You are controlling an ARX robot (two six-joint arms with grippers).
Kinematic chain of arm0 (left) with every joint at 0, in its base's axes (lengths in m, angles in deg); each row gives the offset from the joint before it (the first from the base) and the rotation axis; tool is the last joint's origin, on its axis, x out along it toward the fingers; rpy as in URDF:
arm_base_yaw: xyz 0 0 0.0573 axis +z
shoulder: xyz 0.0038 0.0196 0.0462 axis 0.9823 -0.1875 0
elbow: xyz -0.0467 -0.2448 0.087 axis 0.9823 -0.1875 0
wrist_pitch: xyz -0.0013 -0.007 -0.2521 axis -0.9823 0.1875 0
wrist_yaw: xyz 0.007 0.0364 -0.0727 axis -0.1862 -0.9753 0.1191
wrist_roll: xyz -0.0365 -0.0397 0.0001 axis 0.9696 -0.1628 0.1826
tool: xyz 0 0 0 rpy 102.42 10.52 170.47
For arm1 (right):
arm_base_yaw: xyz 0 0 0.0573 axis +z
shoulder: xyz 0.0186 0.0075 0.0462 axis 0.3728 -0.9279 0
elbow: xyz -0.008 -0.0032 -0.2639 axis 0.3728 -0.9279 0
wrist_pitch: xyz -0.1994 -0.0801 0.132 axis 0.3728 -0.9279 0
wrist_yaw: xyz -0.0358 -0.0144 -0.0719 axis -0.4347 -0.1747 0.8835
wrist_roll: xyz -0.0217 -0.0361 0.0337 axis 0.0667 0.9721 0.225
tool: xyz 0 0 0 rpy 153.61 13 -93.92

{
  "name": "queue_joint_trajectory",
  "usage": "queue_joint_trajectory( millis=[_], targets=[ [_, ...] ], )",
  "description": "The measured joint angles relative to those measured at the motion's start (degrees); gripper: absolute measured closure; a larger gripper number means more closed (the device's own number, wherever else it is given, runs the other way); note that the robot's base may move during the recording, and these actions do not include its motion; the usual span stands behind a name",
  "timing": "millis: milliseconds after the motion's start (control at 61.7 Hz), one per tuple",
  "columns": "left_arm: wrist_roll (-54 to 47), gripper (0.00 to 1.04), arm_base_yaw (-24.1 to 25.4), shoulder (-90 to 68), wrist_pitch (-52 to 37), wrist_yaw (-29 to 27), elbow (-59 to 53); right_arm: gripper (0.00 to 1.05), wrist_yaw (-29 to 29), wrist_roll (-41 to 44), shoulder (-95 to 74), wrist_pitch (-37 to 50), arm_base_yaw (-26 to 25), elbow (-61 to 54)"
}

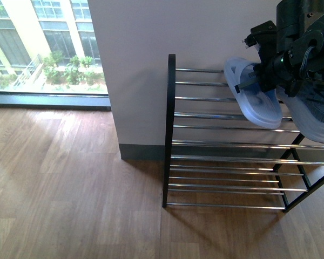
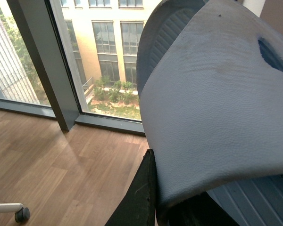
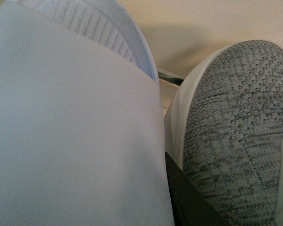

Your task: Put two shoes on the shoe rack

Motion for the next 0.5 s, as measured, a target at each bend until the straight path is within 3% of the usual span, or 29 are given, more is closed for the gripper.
queue_joint_trajectory(
  millis=[502],
  targets=[
    [0.0, 1.02, 0.0, 0.0, 0.0, 0.0, 0.0, 1.03, 1.7, 5.6, -1.9, 1.9, -2.1, 2.2]
  ],
)
